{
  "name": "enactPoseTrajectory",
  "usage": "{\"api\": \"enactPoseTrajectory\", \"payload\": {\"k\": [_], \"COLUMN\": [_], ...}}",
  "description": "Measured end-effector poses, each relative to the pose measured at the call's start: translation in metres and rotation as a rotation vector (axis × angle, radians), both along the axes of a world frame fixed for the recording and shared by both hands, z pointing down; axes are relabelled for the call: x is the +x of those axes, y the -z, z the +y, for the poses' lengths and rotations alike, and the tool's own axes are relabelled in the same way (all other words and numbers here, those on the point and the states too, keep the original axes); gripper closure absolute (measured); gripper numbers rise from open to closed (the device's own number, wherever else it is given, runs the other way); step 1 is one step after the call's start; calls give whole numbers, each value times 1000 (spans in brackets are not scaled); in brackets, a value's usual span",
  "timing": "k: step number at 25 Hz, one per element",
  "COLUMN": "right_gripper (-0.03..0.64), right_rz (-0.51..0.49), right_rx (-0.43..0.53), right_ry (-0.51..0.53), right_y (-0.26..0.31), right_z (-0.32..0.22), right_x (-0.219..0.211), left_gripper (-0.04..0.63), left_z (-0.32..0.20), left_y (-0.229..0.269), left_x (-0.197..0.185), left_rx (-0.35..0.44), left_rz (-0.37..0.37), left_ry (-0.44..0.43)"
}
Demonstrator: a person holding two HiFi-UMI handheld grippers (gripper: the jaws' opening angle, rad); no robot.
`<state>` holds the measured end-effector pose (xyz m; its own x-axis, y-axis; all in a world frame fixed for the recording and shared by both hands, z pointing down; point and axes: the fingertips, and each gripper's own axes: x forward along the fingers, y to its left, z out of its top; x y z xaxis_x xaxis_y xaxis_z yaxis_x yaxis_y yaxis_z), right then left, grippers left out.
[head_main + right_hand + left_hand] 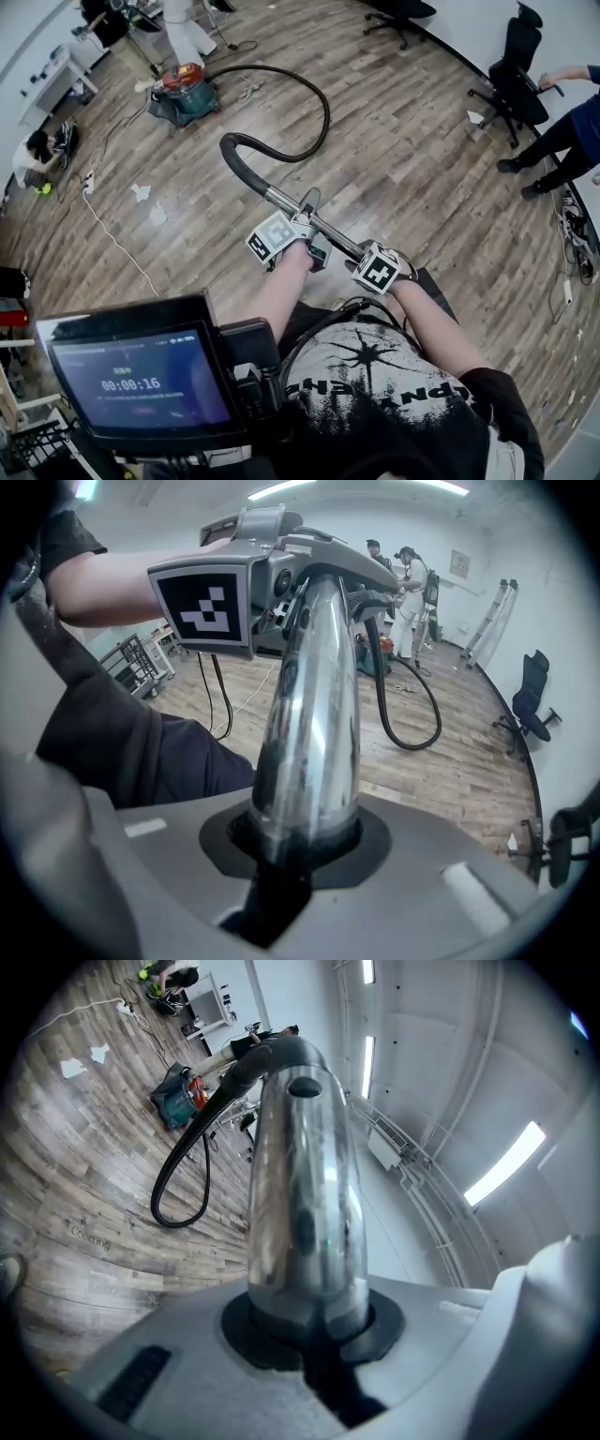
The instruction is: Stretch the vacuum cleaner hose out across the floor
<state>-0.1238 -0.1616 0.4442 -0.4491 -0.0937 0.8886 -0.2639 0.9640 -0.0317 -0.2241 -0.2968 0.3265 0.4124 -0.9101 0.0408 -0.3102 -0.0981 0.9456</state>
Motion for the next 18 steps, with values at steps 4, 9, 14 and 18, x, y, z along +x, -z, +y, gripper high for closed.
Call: {"api": "enactPoseTrajectory", "payload": {"k": [4,9,14,18], "right_gripper": [531,531,531,531], "right_rz": [-23,-30,-29,-12], "right_rx": [-5,-16,-28,1], "right_ry": [14,-3,-20,-24], "right_y": [0,-5,5,7], "right_z": [9,14,20,25], "right_x": [1,-6,-29,-50], "left_gripper": [555,555,555,555], "left_z": [9,10,13,22], "left_y": [0,1,10,10], "left_x": [2,-4,-24,-47], "left_rx": [0,7,-6,11], "left_rz": [-7,-29,-21,-4], "left_ry": [17,4,-11,-15]}}
